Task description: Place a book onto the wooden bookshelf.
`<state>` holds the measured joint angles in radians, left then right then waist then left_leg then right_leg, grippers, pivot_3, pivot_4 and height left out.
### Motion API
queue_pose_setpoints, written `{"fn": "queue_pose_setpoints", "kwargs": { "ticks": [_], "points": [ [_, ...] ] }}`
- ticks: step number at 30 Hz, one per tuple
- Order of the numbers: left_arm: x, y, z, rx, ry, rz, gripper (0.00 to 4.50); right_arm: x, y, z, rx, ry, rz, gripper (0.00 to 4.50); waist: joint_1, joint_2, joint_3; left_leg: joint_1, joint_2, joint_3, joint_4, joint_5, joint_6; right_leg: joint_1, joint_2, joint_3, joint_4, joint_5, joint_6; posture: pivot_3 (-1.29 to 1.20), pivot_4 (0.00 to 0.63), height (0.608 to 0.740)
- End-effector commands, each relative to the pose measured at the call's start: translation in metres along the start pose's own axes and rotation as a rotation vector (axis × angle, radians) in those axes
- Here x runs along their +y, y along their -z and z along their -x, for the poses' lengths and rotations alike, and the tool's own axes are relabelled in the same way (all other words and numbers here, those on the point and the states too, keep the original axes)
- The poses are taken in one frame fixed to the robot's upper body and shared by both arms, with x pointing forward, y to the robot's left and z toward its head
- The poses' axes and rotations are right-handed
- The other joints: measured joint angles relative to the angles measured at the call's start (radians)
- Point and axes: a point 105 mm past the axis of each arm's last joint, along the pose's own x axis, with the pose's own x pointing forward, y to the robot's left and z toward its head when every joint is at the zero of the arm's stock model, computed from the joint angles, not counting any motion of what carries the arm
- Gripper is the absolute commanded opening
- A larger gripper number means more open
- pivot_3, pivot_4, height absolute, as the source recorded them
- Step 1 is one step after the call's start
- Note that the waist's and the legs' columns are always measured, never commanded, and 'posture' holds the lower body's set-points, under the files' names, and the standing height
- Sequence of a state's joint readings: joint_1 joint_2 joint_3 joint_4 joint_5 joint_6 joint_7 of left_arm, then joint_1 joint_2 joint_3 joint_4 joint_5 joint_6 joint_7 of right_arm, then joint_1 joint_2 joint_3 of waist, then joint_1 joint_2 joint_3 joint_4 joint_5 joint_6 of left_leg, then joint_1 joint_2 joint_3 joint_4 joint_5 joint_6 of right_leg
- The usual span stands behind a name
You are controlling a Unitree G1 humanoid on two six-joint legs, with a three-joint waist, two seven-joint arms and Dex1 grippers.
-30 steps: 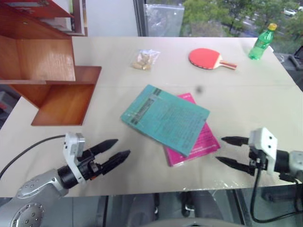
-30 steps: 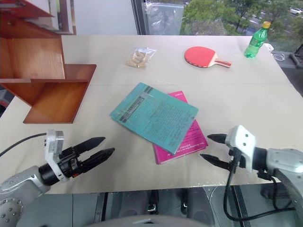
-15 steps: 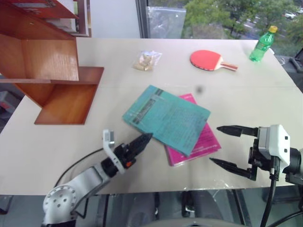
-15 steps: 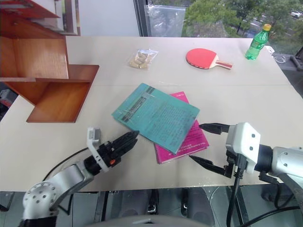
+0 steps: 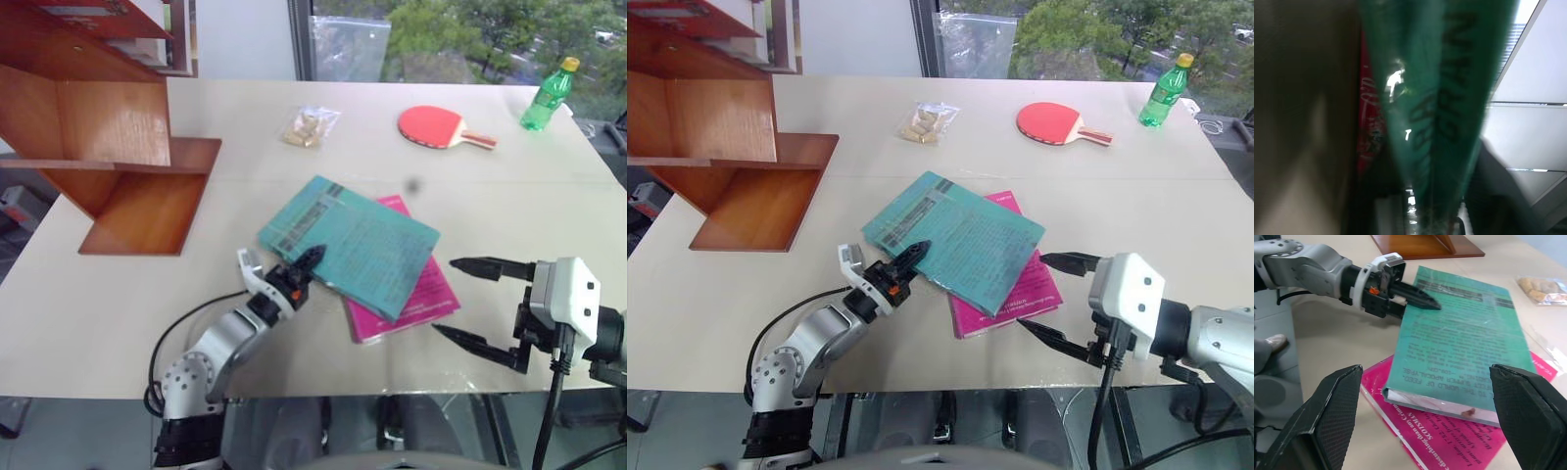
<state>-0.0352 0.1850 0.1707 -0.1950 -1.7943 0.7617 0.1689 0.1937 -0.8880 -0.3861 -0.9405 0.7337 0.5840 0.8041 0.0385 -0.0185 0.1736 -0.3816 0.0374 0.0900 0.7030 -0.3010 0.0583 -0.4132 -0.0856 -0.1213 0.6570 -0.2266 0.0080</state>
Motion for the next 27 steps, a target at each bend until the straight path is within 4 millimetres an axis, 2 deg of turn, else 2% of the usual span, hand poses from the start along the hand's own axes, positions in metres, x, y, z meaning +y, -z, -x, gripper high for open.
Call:
{"fn": "queue_pose_setpoints", "kwargs": {
  "ticks": [1,8,13,18,19,22,27],
  "points": [
    [-0.005,-0.001,0.006,0.013,0.035,0.028,0.03,-0.001,-0.006,0.0,-0.013,0.009,0.042,4.26,0.0,0.0,0.0,0.0,0.0,0.0,0.0,0.0,0.0,0.0,0.0,0.0,0.0,0.0,0.0,0.0,0.15,0.74],
    [-0.024,-0.014,0.025,0.017,0.078,-0.016,0.03,-0.011,-0.015,-0.005,-0.11,0.018,0.035,4.26,-0.001,0.0,0.001,0.0,0.001,-0.001,0.0,0.0,0.0,0.0,-0.001,0.0,-0.001,0.0,0.0,0.0,0.15,0.74],
    [-0.042,-0.028,0.035,0.004,0.086,-0.141,0.03,-0.02,-0.038,-0.009,-0.281,0.013,0.006,4.26,-0.001,0.0,0.002,-0.001,0.001,-0.001,0.0,0.0,0.0,-0.001,-0.001,-0.001,-0.001,0.0,-0.001,0.0,0.15,0.74],
    [-0.059,-0.03,0.041,0.028,0.098,-0.254,0.03,-0.026,-0.058,-0.012,-0.409,-0.003,-0.003,4.26,-0.001,-0.001,0.002,-0.002,0.001,-0.001,-0.001,0.001,-0.002,-0.001,-0.001,-0.002,-0.004,0.002,-0.003,0.0,0.15,0.74],
    [-0.064,-0.029,0.043,0.049,0.095,-0.306,0.03,-0.028,-0.062,-0.012,-0.437,-0.004,-0.006,4.26,-0.001,-0.001,0.003,-0.003,0.001,-0.001,-0.001,0.001,-0.002,-0.001,-0.001,-0.002,-0.004,0.002,-0.003,0.0,0.15,0.74],
    [-0.092,-0.022,0.046,0.133,0.1,-0.627,0.03,-0.034,-0.074,-0.008,-0.521,-0.009,-0.016,4.26,0.0,-0.001,0.004,-0.004,0.001,-0.002,-0.001,0.001,-0.002,-0.002,-0.001,-0.002,-0.004,0.002,-0.003,0.0,0.15,0.74],
    [-0.122,-0.015,0.052,0.211,0.094,-1.283,0.03,-0.046,-0.083,-0.002,-0.59,0.0,-0.007,4.26,-0.001,0.002,0.005,-0.004,0.0,-0.001,-0.002,0.001,-0.002,-0.002,0.003,-0.002,-0.007,0.002,-0.003,0.0,0.15,0.74]
  ]
}}
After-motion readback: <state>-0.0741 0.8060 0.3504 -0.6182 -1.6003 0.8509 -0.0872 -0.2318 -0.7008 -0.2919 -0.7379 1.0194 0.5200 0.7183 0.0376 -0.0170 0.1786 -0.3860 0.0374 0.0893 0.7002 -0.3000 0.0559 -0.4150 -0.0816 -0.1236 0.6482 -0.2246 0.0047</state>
